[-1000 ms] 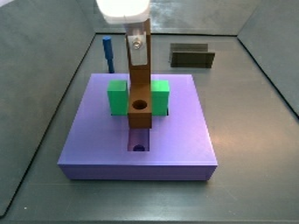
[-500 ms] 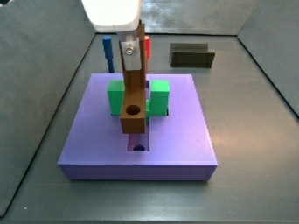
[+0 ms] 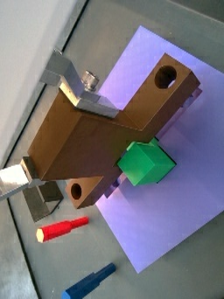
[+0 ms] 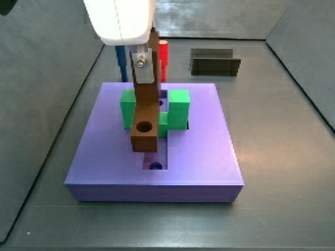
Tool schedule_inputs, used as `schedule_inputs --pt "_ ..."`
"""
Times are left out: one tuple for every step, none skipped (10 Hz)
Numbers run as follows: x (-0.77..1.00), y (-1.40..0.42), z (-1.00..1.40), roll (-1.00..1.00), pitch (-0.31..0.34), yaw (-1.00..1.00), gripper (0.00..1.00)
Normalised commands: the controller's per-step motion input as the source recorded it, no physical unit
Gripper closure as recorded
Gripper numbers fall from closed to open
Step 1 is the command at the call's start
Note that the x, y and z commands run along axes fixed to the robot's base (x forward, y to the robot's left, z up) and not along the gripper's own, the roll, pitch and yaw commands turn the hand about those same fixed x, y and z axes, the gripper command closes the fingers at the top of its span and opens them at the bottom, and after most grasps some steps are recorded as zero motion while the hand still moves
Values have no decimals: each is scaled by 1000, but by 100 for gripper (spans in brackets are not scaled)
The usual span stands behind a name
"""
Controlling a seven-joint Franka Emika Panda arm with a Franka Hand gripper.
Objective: Pick up the brown object. Move up. Move to above the board. Insert the brown object.
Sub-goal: Insert the brown object.
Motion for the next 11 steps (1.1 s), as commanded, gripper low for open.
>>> schedule_inputs --pt "111 -89 -180 127 64 0 100" --pt "154 -100 -134 106 66 0 100" --pt "209 -91 -89 70 67 0 100" --pt "223 -57 -91 37 57 0 100" --pt "203 0 -103 19 50 0 100" --pt "169 0 -126 24 50 0 100" --pt "63 20 -183 43 47 0 100" --pt "3 57 -186 47 44 0 100" --pt "0 60 -183 53 44 0 100" --pt "0 54 -163 51 41 0 100" --pt "26 11 -134 44 34 0 100"
